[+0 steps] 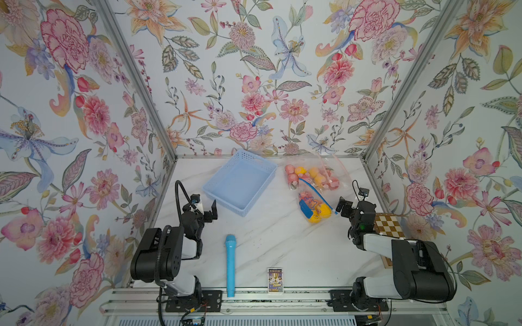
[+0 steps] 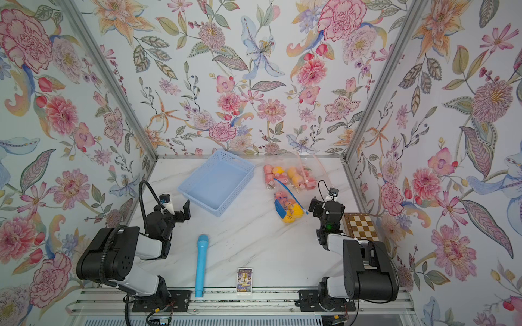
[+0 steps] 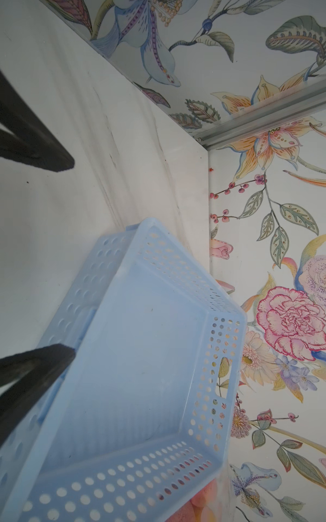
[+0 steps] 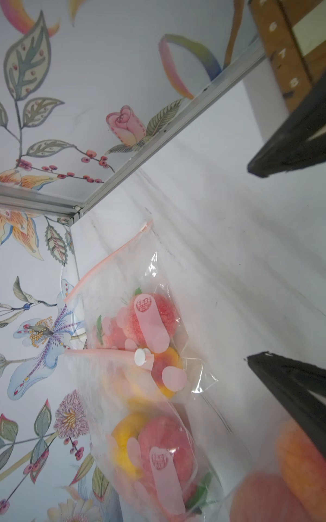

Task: Place the peach in a zip-top bag and seal the zipper
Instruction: Reset both arms

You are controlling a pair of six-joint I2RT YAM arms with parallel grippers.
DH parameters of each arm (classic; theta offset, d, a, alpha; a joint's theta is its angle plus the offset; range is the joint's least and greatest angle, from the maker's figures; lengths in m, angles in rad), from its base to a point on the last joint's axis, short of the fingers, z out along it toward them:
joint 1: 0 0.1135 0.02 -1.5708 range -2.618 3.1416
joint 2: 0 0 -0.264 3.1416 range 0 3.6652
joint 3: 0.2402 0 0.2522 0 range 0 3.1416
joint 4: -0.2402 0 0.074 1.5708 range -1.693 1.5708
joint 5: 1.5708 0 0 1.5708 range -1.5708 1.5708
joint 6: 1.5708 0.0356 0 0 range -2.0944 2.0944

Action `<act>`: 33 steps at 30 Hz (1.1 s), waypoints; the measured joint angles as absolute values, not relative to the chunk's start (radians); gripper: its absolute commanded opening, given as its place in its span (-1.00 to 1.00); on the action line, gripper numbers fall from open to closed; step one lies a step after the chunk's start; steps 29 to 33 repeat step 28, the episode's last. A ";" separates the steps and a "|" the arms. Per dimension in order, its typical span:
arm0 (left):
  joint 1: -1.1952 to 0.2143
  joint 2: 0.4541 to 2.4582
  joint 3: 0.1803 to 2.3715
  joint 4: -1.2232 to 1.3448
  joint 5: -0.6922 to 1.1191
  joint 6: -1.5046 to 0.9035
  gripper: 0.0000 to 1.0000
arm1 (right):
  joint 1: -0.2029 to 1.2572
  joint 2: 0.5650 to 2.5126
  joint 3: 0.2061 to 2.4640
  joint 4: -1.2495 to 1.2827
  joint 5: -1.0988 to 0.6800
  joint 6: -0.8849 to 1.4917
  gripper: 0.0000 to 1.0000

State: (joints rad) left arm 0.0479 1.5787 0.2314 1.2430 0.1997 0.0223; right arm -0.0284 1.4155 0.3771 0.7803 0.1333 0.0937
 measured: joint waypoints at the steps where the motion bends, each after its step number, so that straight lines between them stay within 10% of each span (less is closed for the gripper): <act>1: 0.048 1.579 0.231 1.243 0.204 0.023 0.98 | -0.039 1.427 0.373 0.812 0.111 0.089 0.98; 33: 0.048 1.579 0.232 1.251 0.202 0.029 0.98 | -0.105 1.547 0.301 1.045 0.033 0.101 0.98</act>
